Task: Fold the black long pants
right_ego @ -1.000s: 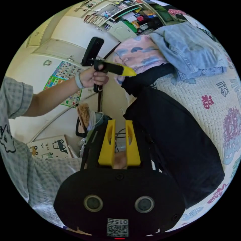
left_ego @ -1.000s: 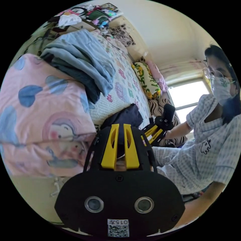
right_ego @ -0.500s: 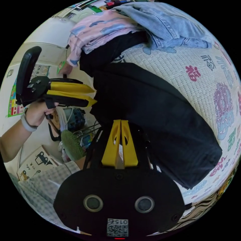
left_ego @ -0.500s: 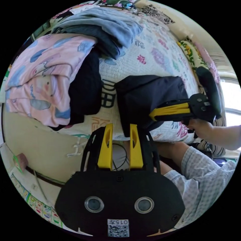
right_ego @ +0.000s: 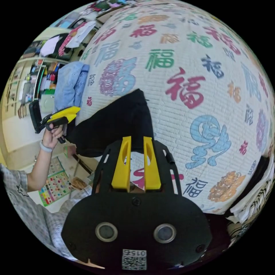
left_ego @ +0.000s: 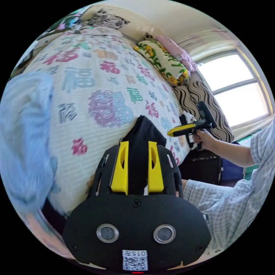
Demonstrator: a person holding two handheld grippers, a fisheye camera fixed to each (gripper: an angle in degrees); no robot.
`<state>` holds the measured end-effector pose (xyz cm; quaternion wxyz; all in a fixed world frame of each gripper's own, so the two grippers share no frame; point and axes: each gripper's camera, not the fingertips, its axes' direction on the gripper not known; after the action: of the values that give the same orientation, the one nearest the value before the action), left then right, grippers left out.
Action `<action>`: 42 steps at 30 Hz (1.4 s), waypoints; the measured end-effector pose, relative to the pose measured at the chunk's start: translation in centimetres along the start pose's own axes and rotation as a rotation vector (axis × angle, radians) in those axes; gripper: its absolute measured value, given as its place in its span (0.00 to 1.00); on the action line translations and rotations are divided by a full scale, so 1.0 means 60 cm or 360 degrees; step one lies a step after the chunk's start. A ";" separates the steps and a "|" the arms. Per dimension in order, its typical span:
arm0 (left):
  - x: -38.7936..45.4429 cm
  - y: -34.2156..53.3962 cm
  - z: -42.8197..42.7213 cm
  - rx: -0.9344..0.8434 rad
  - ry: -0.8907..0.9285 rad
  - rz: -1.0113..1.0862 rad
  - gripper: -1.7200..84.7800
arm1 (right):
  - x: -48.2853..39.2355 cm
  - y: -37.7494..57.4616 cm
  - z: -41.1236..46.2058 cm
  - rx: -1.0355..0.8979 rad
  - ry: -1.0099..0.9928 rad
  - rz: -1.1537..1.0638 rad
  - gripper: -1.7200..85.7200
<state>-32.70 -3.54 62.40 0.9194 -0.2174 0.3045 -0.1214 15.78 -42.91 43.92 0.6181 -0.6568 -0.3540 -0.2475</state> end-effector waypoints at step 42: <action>0.301 -0.446 0.315 -0.0345 0.0108 0.0327 0.10 | 0.311 0.242 -0.260 0.0463 -0.0091 0.0131 0.10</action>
<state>-9.37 -27.22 79.55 0.8872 -0.2790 0.3674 -0.0003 40.44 -55.16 50.65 0.7060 -0.5810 -0.3764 -0.1494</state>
